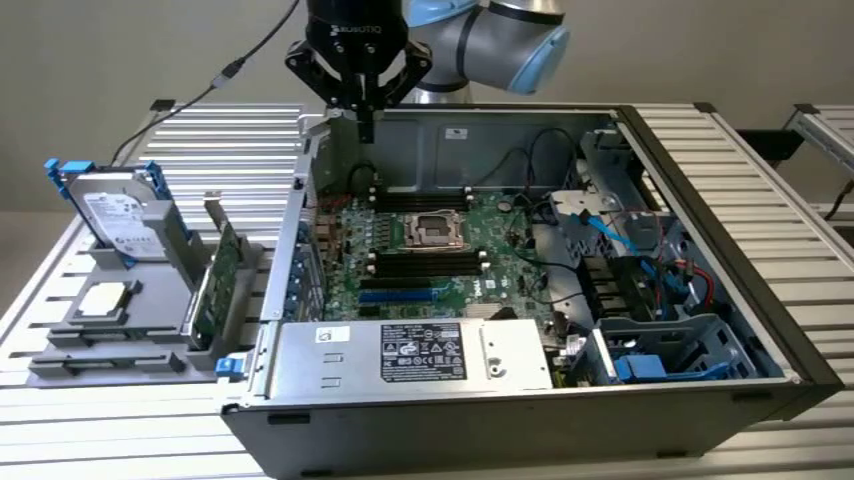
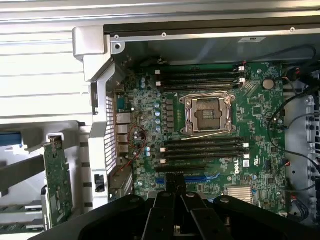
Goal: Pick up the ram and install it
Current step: 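Reach for the ram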
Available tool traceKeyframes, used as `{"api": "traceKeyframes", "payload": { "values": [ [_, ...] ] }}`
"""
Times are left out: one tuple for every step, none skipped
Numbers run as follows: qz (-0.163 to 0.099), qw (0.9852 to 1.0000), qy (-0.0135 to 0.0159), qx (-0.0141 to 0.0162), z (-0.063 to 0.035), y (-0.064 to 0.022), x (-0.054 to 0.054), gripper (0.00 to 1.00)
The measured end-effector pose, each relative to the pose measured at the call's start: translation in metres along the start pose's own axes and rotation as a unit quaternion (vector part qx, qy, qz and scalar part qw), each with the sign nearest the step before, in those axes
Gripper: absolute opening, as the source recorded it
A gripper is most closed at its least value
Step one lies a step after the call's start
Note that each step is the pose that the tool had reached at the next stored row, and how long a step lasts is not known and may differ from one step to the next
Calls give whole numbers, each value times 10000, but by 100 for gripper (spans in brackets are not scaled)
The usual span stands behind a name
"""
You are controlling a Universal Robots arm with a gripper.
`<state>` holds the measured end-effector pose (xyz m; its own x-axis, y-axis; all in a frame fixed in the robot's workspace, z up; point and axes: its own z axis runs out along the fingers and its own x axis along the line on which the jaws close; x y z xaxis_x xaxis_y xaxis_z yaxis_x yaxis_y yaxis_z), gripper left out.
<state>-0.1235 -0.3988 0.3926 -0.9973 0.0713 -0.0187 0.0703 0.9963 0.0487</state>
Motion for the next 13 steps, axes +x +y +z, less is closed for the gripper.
{"api": "traceKeyframes", "payload": {
  "values": [
    [0, 10000, 2, 0, 0, -3, 33, 11],
    [0, 10000, 5, 0, -1, -7, 79, 11],
    [0, 10000, 5, 0, -2, -12, 123, 11],
    [0, 10000, 5, 0, -3, -20, 168, 11],
    [0, 10000, 5, 0, -3, -28, 212, 11],
    [0, 10000, 5, 0, -4, -36, 257, 11],
    [0, 10000, 6, 0, -4, -45, 301, 11],
    [0, 10000, 6, 0, -5, -57, 347, 11],
    [-1, 10000, 5, 0, -5, -69, 391, 11],
    [0, 10000, 6, 0, -3, -82, 435, 11],
    [0, 10000, 5, 0, 1, -97, 482, 11],
    [0, 10000, 6, 0, 4, -112, 522, 11],
    [0, 10000, 7, 0, 8, -127, 561, 11]
  ]
}}
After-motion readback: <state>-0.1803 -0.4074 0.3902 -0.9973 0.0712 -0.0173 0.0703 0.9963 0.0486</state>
